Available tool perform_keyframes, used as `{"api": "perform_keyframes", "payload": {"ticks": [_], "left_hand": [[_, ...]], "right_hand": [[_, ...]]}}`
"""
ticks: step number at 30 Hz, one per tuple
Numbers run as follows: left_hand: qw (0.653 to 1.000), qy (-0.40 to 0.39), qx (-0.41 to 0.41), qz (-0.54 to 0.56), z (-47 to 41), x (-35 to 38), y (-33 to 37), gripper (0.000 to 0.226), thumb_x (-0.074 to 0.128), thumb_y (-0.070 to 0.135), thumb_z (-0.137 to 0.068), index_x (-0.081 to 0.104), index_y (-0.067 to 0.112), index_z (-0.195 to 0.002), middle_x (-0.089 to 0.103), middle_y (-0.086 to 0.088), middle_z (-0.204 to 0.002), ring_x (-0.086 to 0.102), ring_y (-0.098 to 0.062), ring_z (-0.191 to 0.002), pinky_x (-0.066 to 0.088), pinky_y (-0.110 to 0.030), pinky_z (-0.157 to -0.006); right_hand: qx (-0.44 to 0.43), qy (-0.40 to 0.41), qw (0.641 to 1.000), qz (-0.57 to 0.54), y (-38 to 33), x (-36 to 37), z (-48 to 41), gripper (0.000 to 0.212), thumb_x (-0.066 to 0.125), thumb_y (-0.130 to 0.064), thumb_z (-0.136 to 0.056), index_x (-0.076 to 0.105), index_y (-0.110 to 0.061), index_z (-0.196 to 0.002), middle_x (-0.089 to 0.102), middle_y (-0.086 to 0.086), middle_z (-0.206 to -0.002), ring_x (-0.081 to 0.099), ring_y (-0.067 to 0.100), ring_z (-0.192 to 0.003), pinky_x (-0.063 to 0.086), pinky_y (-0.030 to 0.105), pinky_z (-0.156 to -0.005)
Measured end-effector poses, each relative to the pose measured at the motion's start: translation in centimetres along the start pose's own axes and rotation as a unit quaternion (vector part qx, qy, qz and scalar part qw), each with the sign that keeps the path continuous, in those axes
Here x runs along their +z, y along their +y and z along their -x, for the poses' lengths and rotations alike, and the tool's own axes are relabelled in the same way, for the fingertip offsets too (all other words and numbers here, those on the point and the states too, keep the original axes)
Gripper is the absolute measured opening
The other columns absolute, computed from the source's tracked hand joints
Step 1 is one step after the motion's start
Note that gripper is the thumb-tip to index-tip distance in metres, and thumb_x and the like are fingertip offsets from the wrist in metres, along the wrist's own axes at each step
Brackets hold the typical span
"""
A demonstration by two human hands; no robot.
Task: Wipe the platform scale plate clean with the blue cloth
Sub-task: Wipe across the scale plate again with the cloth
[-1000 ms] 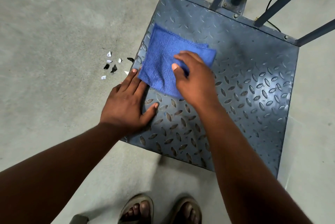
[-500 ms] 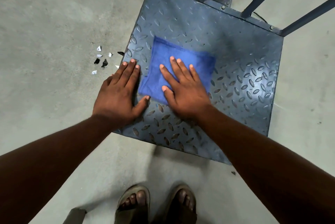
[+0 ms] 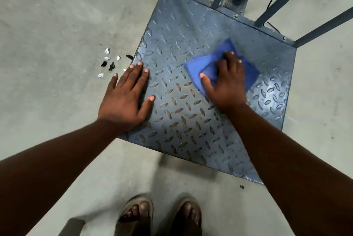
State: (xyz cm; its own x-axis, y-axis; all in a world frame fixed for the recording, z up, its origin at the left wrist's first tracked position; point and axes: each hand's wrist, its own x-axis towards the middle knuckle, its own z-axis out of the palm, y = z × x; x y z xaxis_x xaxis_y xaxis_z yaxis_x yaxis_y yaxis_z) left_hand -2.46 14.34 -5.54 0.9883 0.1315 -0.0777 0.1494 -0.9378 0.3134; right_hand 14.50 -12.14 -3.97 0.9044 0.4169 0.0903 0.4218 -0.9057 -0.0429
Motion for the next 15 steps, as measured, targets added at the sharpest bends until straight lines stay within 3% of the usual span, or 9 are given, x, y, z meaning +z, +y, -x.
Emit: {"api": "perform_keyframes", "payload": {"ticks": [2,4,6,8,10,12,15], "left_hand": [[1.000,-0.004,-0.003,0.007,0.0,0.0,0.0,0.077,0.032,0.060,-0.105,0.016,0.024,-0.172,0.008,-0.001,-0.181,0.011,-0.023,-0.166,0.017,-0.056,-0.132],[1.000,0.006,-0.008,0.023,0.0,0.1,-0.1,0.074,0.034,0.055,-0.106,0.020,0.024,-0.171,0.011,-0.003,-0.180,0.014,-0.026,-0.166,0.019,-0.057,-0.130],[0.999,0.021,-0.020,0.045,0.0,0.3,-0.4,0.069,0.036,0.049,-0.106,0.028,0.022,-0.169,0.017,-0.007,-0.179,0.021,-0.030,-0.164,0.026,-0.058,-0.128],[0.995,0.039,-0.041,0.083,-0.1,0.3,-0.5,0.064,0.036,0.045,-0.107,0.034,0.020,-0.167,0.022,-0.011,-0.177,0.029,-0.034,-0.160,0.038,-0.060,-0.122],[0.990,0.043,-0.069,0.118,-0.2,0.1,-0.4,0.060,0.035,0.043,-0.109,0.035,0.024,-0.166,0.019,-0.007,-0.178,0.034,-0.033,-0.157,0.050,-0.058,-0.109],[0.985,0.047,-0.087,0.144,-0.1,-0.1,-0.4,0.058,0.032,0.044,-0.111,0.032,0.030,-0.167,0.014,-0.001,-0.179,0.035,-0.028,-0.156,0.053,-0.056,-0.101],[0.971,0.050,-0.141,0.185,-0.5,0.1,-0.9,0.059,0.030,0.046,-0.112,0.026,0.030,-0.169,0.019,0.000,-0.178,0.032,-0.023,-0.158,0.047,-0.052,-0.112]], "right_hand": [[0.043,-0.002,0.999,-0.015,-1.9,0.2,0.6,0.065,0.050,-0.045,-0.098,0.050,0.005,-0.140,0.044,0.028,-0.153,0.042,0.042,-0.142,0.027,0.054,-0.123],[0.004,-0.020,0.999,-0.040,-5.6,0.1,3.3,0.063,0.046,-0.042,-0.100,0.046,0.000,-0.148,0.041,0.024,-0.158,0.038,0.039,-0.147,0.025,0.053,-0.124],[-0.133,-0.077,0.986,-0.070,-8.9,-0.1,7.1,0.065,0.046,-0.045,-0.100,0.042,-0.009,-0.154,0.033,0.017,-0.165,0.028,0.031,-0.154,0.020,0.051,-0.126],[-0.288,-0.128,0.948,-0.049,-10.4,-0.5,10.4,0.068,0.043,-0.049,-0.101,0.035,-0.014,-0.159,0.025,0.012,-0.169,0.022,0.027,-0.157,0.017,0.051,-0.126],[-0.366,-0.145,0.919,-0.030,-9.4,-0.6,10.4,0.069,0.038,-0.054,-0.102,0.030,-0.020,-0.162,0.020,0.008,-0.171,0.019,0.025,-0.158,0.013,0.050,-0.127],[-0.314,-0.145,0.938,-0.018,-7.3,-0.3,8.7,0.069,0.036,-0.058,-0.102,0.027,-0.027,-0.163,0.016,0.005,-0.172,0.016,0.025,-0.159,0.013,0.054,-0.127],[-0.068,-0.082,0.994,0.016,-4.2,0.4,5.4,0.069,0.031,-0.059,-0.103,0.023,-0.028,-0.164,0.014,0.009,-0.172,0.014,0.028,-0.159,0.013,0.057,-0.126]]}}
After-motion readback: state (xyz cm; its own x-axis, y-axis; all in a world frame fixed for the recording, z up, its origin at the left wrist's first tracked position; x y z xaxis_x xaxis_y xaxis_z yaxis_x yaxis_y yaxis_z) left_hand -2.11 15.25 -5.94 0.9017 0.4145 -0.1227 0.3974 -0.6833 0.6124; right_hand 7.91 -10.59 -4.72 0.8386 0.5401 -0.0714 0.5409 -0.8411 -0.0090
